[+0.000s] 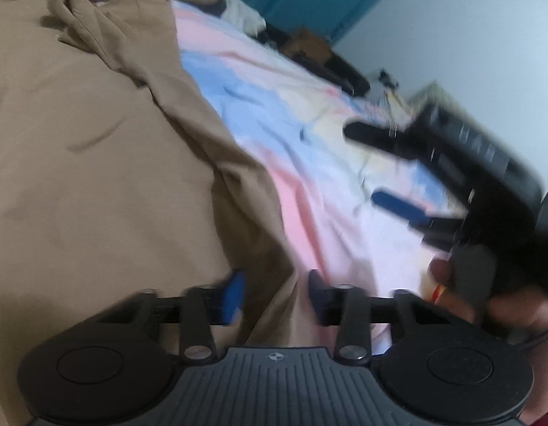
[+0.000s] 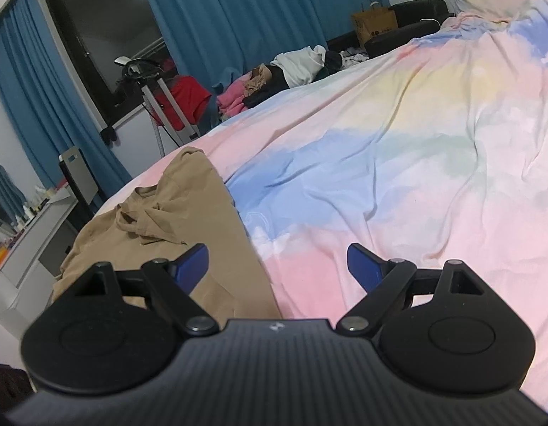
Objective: Fold clothes
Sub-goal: 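Open the left gripper and move it over the T-shirt collar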
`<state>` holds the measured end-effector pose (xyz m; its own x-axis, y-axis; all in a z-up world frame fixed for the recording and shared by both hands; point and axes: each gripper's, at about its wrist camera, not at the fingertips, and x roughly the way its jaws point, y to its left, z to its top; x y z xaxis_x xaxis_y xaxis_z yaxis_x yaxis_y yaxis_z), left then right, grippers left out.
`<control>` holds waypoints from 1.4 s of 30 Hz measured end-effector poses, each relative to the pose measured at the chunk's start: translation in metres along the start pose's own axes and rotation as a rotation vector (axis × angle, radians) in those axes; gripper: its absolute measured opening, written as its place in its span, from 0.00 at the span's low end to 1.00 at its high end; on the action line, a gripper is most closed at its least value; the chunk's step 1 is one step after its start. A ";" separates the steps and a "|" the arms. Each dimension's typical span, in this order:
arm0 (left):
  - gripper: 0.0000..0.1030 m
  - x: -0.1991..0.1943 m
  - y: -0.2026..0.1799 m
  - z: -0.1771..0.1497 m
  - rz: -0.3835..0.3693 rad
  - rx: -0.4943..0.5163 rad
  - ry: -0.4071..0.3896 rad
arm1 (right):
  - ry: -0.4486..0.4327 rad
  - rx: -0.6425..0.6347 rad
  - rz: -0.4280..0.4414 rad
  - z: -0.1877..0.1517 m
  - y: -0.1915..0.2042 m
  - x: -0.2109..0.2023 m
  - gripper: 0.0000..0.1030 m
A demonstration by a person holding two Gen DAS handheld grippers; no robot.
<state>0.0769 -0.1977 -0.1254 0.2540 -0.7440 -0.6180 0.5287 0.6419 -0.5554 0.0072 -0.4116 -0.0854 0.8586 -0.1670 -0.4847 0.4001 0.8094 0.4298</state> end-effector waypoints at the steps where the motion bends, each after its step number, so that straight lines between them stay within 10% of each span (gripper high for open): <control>1: 0.02 0.002 0.002 -0.002 0.001 -0.012 0.020 | 0.002 -0.004 -0.002 0.000 0.001 0.001 0.84; 11: 0.02 -0.088 0.017 -0.011 -0.102 -0.265 -0.075 | 0.025 -0.070 0.001 -0.005 0.012 0.004 0.84; 21: 0.02 -0.075 0.049 -0.037 0.214 -0.291 0.016 | 0.099 -0.237 0.014 -0.022 0.042 0.009 0.84; 25: 0.37 -0.087 0.050 -0.031 0.197 -0.298 -0.001 | 0.109 -0.256 0.043 -0.027 0.046 0.004 0.84; 33: 0.65 -0.108 0.087 0.052 0.201 -0.391 -0.165 | 0.139 -0.215 0.094 -0.030 0.049 0.012 0.84; 42: 0.64 -0.032 0.153 0.166 0.290 -0.424 -0.283 | 0.104 -0.255 0.150 -0.040 0.070 0.044 0.84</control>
<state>0.2844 -0.1065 -0.0986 0.5776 -0.5098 -0.6376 0.0498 0.8016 -0.5958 0.0599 -0.3399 -0.1077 0.8591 0.0132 -0.5116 0.1666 0.9380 0.3039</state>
